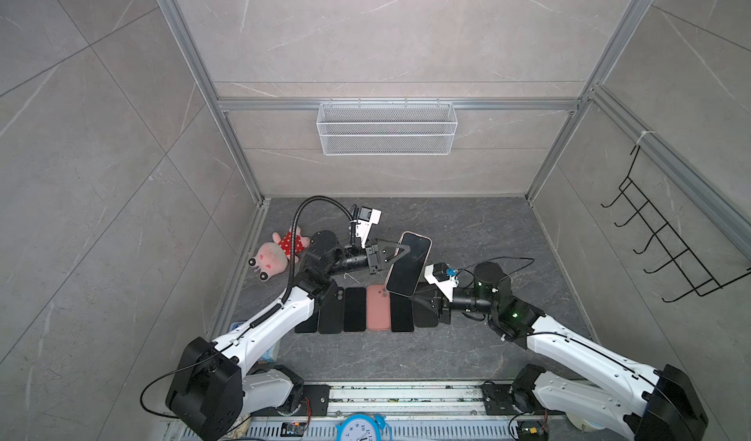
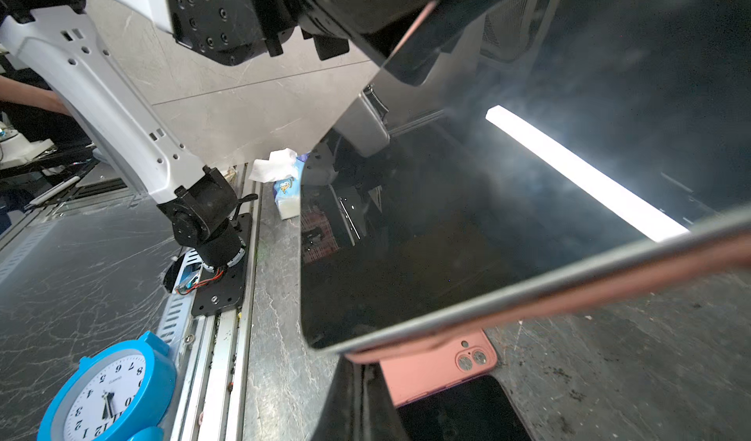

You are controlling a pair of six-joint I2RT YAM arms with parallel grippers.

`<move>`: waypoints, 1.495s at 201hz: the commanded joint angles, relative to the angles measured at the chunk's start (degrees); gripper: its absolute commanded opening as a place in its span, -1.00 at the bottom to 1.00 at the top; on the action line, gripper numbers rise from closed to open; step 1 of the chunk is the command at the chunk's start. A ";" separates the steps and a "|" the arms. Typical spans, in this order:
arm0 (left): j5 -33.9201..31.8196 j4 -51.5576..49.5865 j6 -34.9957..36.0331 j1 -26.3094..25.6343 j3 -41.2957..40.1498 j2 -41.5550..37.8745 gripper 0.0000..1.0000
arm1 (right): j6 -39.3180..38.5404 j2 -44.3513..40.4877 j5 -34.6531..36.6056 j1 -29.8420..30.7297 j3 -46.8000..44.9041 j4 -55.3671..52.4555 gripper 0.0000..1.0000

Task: Take the phone out of the phone case
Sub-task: Remove the phone case from the phone.

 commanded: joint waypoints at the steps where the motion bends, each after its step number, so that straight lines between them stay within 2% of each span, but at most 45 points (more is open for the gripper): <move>1: 2.64 1.50 -1.36 -1.59 -1.01 0.08 -1.00 | 5.06 -1.24 2.67 -0.09 1.06 8.59 -0.74; 52: 1.94 1.64 -0.61 -1.57 -2.46 -0.40 -1.00 | 10.64 0.23 2.04 -0.11 1.71 8.13 -0.46; 77: 2.18 2.18 -0.50 -1.60 -2.93 -0.47 -1.00 | 12.48 1.10 1.89 -0.09 2.75 7.19 -0.40; 158: 3.41 7.09 -1.43 -1.70 -6.10 -1.17 -1.00 | 17.41 4.24 3.38 -0.61 5.27 8.65 -0.28; 300: 3.14 9.49 -1.30 -2.41 -10.69 -1.39 -1.00 | 26.00 6.52 -2.72 -4.93 6.66 15.18 -0.08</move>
